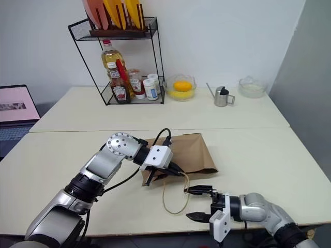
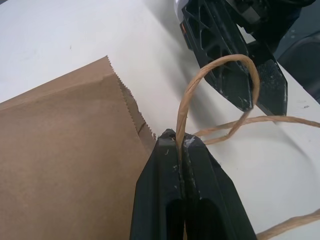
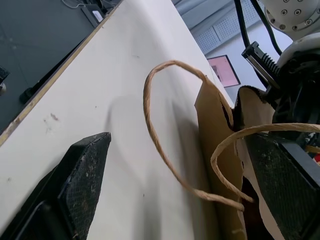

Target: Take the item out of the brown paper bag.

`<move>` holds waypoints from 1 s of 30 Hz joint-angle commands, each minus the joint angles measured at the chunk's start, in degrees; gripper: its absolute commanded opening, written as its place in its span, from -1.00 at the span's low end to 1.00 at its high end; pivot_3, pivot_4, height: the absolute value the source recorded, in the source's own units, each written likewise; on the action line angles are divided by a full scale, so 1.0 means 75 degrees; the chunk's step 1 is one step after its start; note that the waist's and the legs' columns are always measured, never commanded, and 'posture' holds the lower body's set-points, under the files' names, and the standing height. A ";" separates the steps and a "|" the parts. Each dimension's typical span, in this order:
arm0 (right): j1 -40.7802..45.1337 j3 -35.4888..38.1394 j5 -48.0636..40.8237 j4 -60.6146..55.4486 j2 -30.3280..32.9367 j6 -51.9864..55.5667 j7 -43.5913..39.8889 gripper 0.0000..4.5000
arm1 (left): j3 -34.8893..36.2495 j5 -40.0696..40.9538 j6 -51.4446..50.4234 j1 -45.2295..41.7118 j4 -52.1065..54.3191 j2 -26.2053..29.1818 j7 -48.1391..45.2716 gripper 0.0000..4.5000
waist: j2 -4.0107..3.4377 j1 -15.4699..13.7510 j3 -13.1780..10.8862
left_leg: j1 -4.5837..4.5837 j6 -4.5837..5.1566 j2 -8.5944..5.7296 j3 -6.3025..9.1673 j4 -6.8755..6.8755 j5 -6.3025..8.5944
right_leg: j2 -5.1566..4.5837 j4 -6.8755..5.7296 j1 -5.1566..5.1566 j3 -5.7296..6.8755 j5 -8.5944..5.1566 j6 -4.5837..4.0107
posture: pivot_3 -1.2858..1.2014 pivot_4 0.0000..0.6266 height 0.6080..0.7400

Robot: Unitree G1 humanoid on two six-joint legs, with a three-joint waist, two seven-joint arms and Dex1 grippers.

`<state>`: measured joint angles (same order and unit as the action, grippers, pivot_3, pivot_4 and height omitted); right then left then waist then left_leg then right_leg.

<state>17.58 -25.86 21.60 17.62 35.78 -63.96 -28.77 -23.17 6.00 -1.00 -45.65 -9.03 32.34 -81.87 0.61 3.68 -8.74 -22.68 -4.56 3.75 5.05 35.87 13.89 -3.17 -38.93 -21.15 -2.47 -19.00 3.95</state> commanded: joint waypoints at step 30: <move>-0.0209 0.0137 -0.0389 0.1497 0.0898 -0.0451 0.0094 0.98 | 0.0343 0.0074 -0.0164 0.0161 0.0556 0.0194 0.0189 -1.00 | 0.0006 -0.0020 0.0004 | 0.0029 0.0002 0.0001 -0.0006 -0.0003 0.0001 | -0.0001 0.0010 0.0041 -0.0003 -0.0001 -0.0002 | 0.03 -0.52 1.00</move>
<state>17.96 -26.56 19.24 23.74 40.12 -71.45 -27.25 -22.68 5.97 -2.11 -44.44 -6.95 32.94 -80.75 0.66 3.53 -8.71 -22.44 -4.55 3.76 5.01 35.84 13.90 -3.18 -38.84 -20.82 -2.50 -19.01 3.93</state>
